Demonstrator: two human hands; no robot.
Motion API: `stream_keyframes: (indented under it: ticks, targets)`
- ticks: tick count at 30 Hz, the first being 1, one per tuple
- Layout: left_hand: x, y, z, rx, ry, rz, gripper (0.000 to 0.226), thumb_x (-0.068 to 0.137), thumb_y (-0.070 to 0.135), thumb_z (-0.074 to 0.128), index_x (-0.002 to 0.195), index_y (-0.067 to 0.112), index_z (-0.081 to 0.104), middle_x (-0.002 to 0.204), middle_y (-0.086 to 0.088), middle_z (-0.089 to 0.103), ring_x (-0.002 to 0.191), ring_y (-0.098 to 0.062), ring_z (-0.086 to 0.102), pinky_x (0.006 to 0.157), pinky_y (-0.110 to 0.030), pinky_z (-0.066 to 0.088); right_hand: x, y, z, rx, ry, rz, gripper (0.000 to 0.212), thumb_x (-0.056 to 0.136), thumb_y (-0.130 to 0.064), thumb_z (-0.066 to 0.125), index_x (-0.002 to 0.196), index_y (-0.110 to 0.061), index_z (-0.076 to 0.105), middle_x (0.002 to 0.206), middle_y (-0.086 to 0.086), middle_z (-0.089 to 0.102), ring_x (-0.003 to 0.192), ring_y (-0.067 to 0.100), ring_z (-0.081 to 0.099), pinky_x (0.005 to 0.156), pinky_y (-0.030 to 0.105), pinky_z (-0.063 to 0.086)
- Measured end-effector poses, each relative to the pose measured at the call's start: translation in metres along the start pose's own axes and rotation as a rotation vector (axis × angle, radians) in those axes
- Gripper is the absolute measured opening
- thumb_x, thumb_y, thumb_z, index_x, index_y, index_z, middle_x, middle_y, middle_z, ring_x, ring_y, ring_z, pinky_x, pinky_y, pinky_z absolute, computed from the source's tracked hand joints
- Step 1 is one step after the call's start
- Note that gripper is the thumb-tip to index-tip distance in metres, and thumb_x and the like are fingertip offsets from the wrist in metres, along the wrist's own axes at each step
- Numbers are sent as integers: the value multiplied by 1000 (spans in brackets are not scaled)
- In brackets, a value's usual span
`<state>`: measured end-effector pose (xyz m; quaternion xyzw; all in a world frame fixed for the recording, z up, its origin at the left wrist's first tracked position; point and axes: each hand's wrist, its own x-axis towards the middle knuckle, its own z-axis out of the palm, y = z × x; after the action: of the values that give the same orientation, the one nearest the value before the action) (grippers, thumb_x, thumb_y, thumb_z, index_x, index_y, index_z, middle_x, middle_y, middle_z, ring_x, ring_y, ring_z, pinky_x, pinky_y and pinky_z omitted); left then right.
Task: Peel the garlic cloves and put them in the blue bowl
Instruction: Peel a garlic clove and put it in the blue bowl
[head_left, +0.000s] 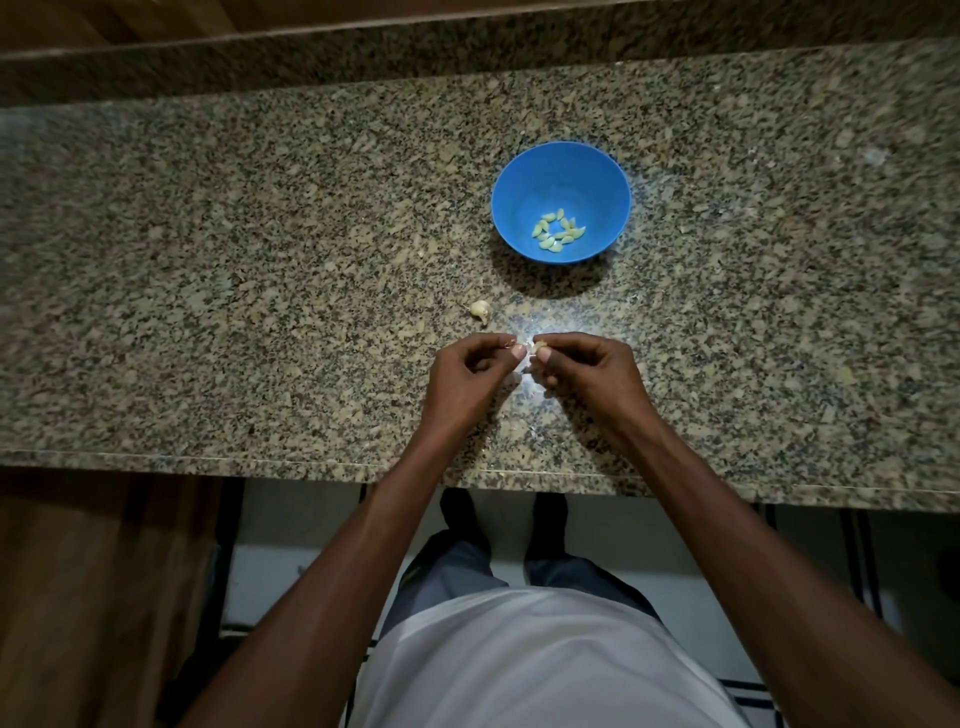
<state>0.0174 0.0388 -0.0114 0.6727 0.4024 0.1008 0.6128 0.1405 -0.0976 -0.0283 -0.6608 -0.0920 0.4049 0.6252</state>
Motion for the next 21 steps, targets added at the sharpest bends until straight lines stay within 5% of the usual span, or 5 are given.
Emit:
stream_keyframes:
  ticks: [7,14,21]
  targets:
    - [0,4,7,-9,13,38,16,90,17,82,102,7,80,95,-3,80,91,-13,77,81,-28,62,-2,-4,5,-47,15,-9,21,91,-14,81,110,-3,80,94,12,81,77,11,74,76,40,64]
    - [4,4,10,178,83,48,4,90,12,80,93,14,82,86,4,80,81,-6,76,76,-25,62,-3,1,5,36,6,106,25,90,-16,82,110,-2,79,97,17,80,84,25,74,88,42,63]
    - [9,10,7,148,46,0,5,89,6,80,94,7,82,87,-2,80,78,-7,76,70,-20,60,-2,-4,7,146,0,168,22,93,-6,77,113,4,76,99,17,80,84,18,76,82,29,63]
